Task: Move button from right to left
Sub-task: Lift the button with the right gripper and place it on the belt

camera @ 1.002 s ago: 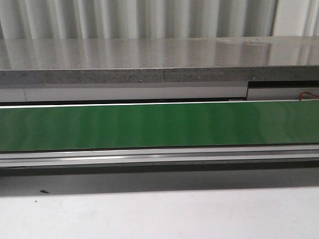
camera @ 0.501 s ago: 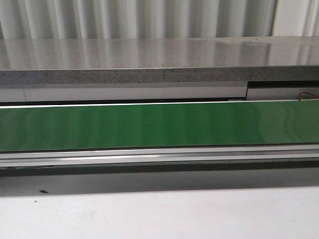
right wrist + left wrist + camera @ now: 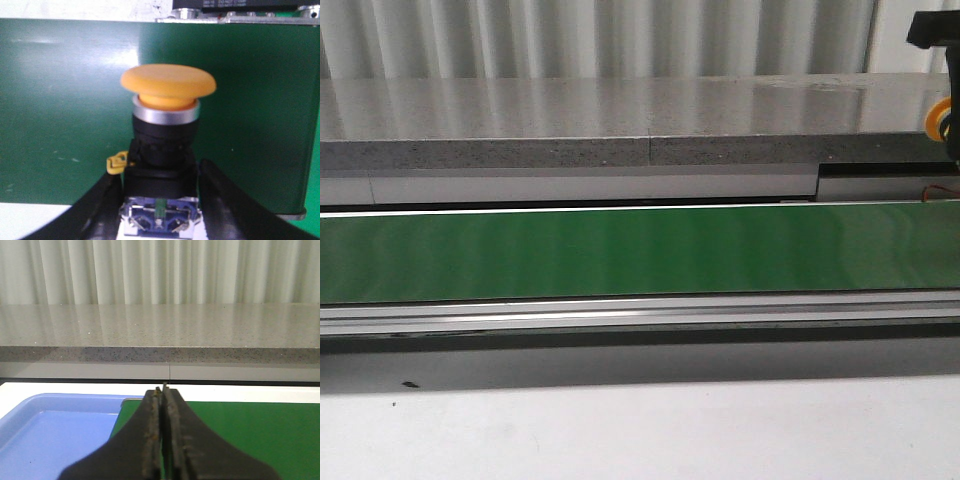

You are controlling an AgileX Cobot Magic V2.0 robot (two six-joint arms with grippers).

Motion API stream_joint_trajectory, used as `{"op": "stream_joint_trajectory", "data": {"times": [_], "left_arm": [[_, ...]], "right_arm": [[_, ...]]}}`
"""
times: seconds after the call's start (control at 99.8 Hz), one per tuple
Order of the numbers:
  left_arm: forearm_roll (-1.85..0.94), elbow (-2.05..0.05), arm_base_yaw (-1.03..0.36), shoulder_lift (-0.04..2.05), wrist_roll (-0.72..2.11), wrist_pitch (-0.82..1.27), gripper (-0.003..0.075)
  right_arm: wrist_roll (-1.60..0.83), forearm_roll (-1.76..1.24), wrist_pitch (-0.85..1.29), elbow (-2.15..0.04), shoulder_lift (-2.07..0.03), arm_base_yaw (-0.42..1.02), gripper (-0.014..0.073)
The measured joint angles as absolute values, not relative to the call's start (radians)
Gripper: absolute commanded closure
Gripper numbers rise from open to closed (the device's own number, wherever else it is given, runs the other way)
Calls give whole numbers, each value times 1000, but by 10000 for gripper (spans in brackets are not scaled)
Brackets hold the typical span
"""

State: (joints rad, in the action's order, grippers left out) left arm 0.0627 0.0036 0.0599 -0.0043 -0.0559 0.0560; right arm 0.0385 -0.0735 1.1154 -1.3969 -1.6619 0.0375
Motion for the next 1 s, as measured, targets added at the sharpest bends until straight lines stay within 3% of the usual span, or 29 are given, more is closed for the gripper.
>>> {"op": "stream_joint_trajectory", "data": {"times": [0.27, 0.321, 0.441, 0.511, 0.911, 1.002], "left_arm": [[63, 4, 60, -4, -56, 56, 741], [63, 4, 60, -4, -56, 56, 741], [63, 4, 60, -4, -56, 56, 741], [63, 4, 60, -4, -56, 56, 741], [63, 4, 60, -4, -56, 56, 741], [63, 4, 60, -4, -56, 56, 741]], "right_arm": [[60, -31, 1090, -1397, -1777, 37, 364], [60, -31, 1086, -1395, -1788, 37, 300], [60, -31, 1074, -1395, -1790, 37, 41], [60, -31, 1070, -1399, -1790, 37, -37], [60, -30, 981, -1353, -1645, 133, -40], [60, -30, 939, -1296, -1582, 166, 13]]}}
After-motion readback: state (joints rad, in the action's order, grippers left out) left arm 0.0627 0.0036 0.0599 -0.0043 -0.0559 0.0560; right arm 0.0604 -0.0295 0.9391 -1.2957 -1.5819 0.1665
